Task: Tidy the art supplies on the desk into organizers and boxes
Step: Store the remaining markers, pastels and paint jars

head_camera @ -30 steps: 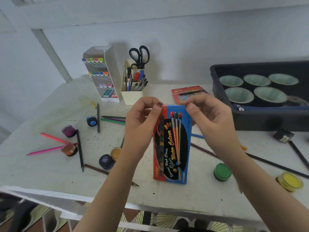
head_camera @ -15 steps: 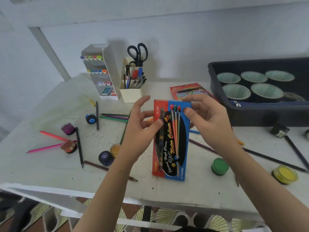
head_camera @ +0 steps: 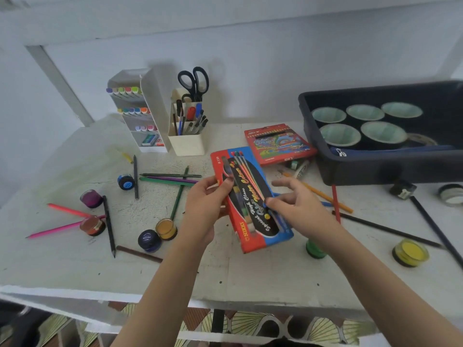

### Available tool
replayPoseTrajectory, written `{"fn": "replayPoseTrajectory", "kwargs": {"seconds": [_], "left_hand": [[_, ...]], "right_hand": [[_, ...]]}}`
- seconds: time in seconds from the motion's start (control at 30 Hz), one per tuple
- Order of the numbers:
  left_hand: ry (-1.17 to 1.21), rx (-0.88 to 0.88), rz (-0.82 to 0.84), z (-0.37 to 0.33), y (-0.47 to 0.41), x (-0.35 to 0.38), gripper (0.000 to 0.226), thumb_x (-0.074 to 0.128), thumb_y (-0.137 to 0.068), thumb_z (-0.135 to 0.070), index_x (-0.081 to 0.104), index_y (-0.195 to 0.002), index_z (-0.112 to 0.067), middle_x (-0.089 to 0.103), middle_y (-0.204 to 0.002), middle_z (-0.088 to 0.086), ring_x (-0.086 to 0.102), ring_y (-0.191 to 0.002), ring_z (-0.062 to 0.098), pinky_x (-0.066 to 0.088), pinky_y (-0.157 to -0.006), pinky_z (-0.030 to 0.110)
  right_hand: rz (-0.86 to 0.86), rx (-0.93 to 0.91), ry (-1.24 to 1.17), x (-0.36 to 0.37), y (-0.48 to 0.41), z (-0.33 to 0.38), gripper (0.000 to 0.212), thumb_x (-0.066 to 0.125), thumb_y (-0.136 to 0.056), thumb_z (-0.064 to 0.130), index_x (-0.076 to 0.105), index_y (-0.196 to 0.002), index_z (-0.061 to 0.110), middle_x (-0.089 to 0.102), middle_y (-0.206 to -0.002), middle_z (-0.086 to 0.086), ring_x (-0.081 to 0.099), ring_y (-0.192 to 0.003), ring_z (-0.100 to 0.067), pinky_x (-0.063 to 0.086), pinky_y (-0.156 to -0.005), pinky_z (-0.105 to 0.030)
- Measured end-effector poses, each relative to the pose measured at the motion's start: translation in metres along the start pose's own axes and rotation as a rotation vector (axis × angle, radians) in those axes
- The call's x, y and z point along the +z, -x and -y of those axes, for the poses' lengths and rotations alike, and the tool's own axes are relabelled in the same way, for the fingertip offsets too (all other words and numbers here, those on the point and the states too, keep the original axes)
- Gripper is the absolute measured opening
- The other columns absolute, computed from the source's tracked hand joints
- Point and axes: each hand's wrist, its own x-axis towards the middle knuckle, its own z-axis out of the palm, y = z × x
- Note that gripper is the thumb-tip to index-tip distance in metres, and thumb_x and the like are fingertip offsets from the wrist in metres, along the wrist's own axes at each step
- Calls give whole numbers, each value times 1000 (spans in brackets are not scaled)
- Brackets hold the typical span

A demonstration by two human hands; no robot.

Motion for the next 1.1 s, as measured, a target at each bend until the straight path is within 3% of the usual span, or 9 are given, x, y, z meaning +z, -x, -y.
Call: {"fn": "replayPoseTrajectory", "kwargs": {"seconds": [0.07, 0.17, 0.43, 0.6, 0.73, 0.9, 0.97, 1.03, 1.1], "left_hand": [[52, -8, -35, -1, 1, 11, 36, 67, -86, -20, 54, -118, -8, 72, -92, 8, 70, -67, 11, 53, -50, 21], [78, 8, -16, -1, 4, 29, 40, 66, -86, -13, 48, -122, -10, 67, -107, 12, 70, -81, 17, 54, -55, 22], [38, 146, 287, -3, 32, 98, 45, 59, -85, 5, 54, -117, -27, 66, -105, -4, 69, -86, 3, 54, -58, 21], [-57, 186, 504, 1, 54, 149, 64, 58, -83, 10, 48, -132, -30, 65, -104, 1, 67, -91, 8, 57, -68, 24], [-99, 233, 656, 6, 71, 202, 53, 53, -87, 8, 49, -133, -17, 65, -112, 4, 64, -101, 9, 55, -76, 20], [-148, 239, 812, 16, 89, 258, 47, 49, -86, 10, 54, -127, -11, 66, -114, 5, 62, -104, 9, 52, -86, 21], [-184, 224, 880, 25, 97, 279, 47, 48, -85, 11, 55, -125, -12, 65, -114, 3, 61, -102, 4, 51, -84, 17], [-214, 166, 945, 36, 103, 297, 54, 44, -86, 13, 49, -132, -17, 63, -113, -3, 60, -99, -3, 50, -79, 13], [-238, 117, 980, 47, 108, 311, 57, 42, -87, 12, 45, -134, -20, 61, -113, -4, 59, -97, -4, 51, -79, 14]], "right_hand": [[-63, 19, -32, -6, 4, -1, 21, 63, -88, 19, 51, -103, 28, 72, -85, 1, 70, -74, -10, 57, -61, -28], [-162, -5, -88, -19, 9, 2, 16, 61, -89, 18, 52, -98, 29, 70, -88, 1, 70, -70, -8, 54, -54, -21], [-439, -123, -56, -85, 41, 5, 16, 55, -93, 16, 54, -105, 28, 67, -98, 5, 69, -83, -9, 53, -55, -19], [-641, -162, 164, -132, 66, 1, 18, 51, -95, 20, 55, -112, 26, 63, -97, 14, 65, -90, -7, 53, -58, -19], [-796, -112, 346, -179, 88, -7, 28, 49, -96, 21, 59, -121, 20, 65, -103, 3, 63, -91, -9, 45, -55, -11], [-980, -45, 493, -227, 111, -12, 29, 47, -93, 16, 65, -115, 15, 68, -104, -3, 60, -90, -15, 43, -72, -22], [-1036, -28, 596, -243, 124, -15, 27, 52, -91, 26, 65, -112, 16, 66, -97, 0, 55, -82, -12, 37, -67, -16], [-1036, -11, 677, -255, 135, -19, 44, 52, -83, 50, 65, -111, 17, 61, -88, 5, 51, -76, -11, 34, -61, -12], [-1021, 30, 784, -265, 142, -24, 58, 46, -74, 61, 64, -109, 18, 58, -84, 7, 53, -75, -15, 42, -69, -27]]}}
